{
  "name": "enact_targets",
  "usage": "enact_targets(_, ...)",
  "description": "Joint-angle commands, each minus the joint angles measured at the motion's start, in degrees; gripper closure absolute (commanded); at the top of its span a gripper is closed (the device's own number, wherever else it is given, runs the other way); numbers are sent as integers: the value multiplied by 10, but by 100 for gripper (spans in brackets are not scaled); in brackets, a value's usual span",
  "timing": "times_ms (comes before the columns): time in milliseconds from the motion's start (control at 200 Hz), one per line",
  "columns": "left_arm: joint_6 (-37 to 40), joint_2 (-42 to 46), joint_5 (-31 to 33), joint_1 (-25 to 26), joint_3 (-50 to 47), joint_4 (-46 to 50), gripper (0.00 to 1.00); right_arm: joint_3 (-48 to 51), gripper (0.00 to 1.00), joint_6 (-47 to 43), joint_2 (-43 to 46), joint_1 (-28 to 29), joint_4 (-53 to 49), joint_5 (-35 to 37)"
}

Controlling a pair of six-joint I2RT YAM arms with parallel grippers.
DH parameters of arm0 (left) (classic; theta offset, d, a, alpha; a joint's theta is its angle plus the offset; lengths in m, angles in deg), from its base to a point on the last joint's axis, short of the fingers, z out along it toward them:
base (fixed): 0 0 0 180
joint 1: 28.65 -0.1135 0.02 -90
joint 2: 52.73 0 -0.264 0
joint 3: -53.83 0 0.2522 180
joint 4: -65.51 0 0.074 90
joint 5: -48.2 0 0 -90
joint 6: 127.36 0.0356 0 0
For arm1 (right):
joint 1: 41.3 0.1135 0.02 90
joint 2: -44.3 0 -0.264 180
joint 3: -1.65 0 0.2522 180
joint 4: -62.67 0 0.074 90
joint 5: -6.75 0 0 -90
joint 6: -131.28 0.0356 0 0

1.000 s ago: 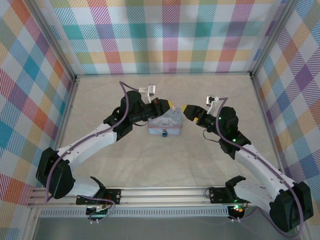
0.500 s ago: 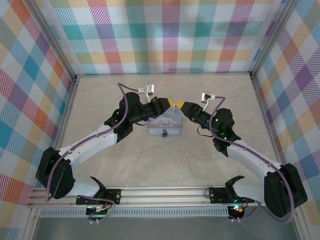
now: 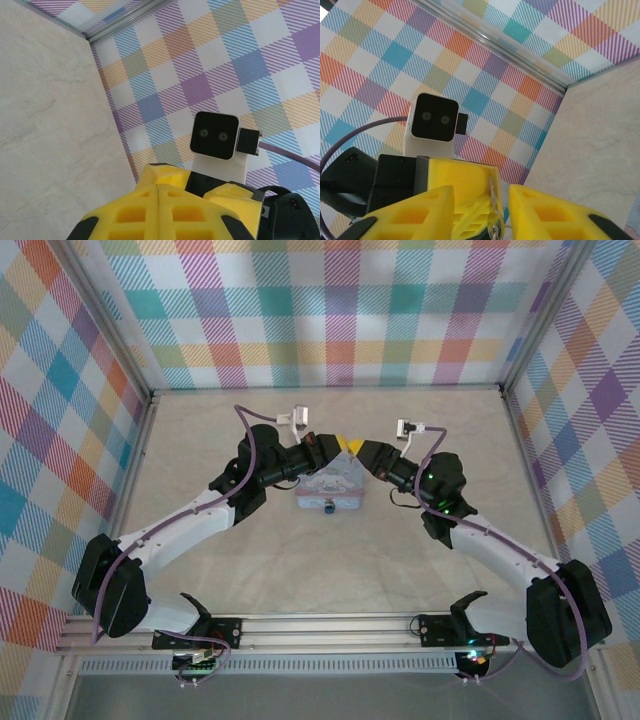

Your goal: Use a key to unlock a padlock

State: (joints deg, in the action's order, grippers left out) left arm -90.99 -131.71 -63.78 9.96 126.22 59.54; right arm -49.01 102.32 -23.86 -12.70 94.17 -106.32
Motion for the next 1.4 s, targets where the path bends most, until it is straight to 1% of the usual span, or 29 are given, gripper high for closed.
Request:
enact_targets(0, -5, -2, -6, 9, 6, -24, 100, -21, 67, 2, -10, 5, 22, -11)
enact_targets(110, -5, -1, -5, 9, 5, -25, 100, -23, 66, 1, -15, 7, 17, -9)
enact_targets(235, -3, 2, -1, 9, 4, -23, 100, -18, 68, 4, -16, 8, 23, -8)
enact_targets(285, -1, 3, 0, 9, 4, -22, 100, -16, 70, 4, -15, 8, 23, -7)
enact_targets(485, 1, 7, 6, 9, 2, -22, 100, -11, 73, 5, -15, 8, 18, -6)
enact_targets(555, 1, 7, 5, 9, 3, -23, 100, -9, 75, 5, -14, 8, 17, -6)
enact_targets(625, 1, 7, 7, 9, 3, -23, 100, -10, 72, 5, -14, 9, 13, -4)
enact_targets(680, 1, 8, 9, 9, 2, -24, 100, -10, 61, 5, -14, 9, 5, -2)
enact_targets(710, 1, 9, 10, 9, 1, -26, 100, -9, 60, 4, -14, 10, 2, 0)
enact_targets(905, 2, 11, 10, 9, 0, -25, 100, -3, 72, 5, -14, 11, 12, 0)
enact_targets(1230, 0, 15, 19, 9, 0, -29, 100, 5, 72, 4, -11, 13, -6, 6)
enact_targets(1315, -1, 14, 18, 9, 2, -29, 100, 6, 76, 3, -10, 12, -6, 6)
enact_targets(1395, -2, 14, 16, 9, 2, -31, 100, 7, 73, 2, -10, 12, -10, 10)
